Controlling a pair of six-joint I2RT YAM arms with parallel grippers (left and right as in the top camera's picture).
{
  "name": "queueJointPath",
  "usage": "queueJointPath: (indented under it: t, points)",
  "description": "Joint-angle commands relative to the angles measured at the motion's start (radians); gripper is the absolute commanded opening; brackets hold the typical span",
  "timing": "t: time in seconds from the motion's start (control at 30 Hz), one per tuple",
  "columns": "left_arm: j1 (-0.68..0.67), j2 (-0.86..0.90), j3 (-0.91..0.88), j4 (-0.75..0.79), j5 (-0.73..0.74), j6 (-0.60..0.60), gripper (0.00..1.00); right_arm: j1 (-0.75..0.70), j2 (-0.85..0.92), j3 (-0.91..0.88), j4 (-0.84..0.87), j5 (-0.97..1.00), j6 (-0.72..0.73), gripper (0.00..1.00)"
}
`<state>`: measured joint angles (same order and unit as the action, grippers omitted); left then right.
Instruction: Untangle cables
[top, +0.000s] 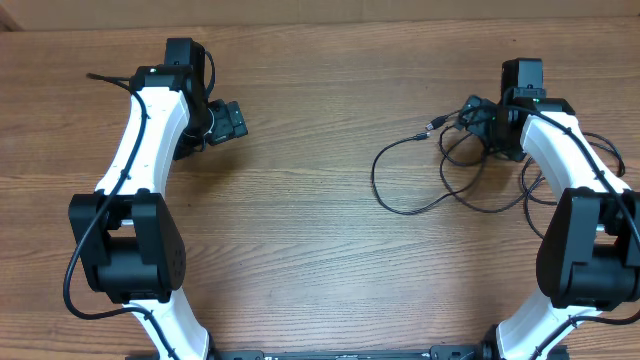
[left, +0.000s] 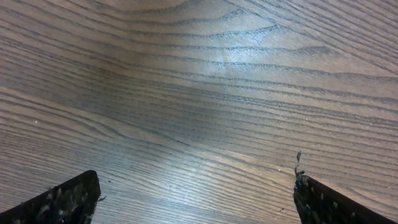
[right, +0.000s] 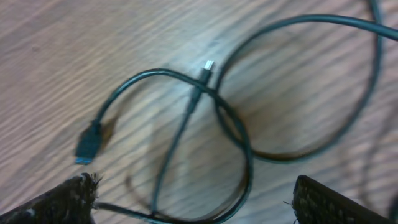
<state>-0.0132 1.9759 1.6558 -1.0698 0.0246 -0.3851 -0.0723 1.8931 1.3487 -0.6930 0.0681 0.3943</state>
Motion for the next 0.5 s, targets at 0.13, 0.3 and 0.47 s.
queueJointPath:
  t: [0.13, 0.3, 0.47]
  points:
    - [-0.007, -0.001, 0.007, 0.001, -0.009, 0.012, 0.99, -0.002, -0.019, 0.025, 0.023, -0.055, 0.011, 1.0]
    - [-0.007, -0.001, 0.007, 0.001, -0.009, 0.012, 1.0, 0.0, -0.019, 0.11, 0.022, -0.393, -0.177, 1.0]
    - [-0.007, -0.002, 0.007, 0.001, -0.009, 0.012, 0.99, 0.027, -0.019, 0.118, 0.087, -0.593, -0.269, 1.0]
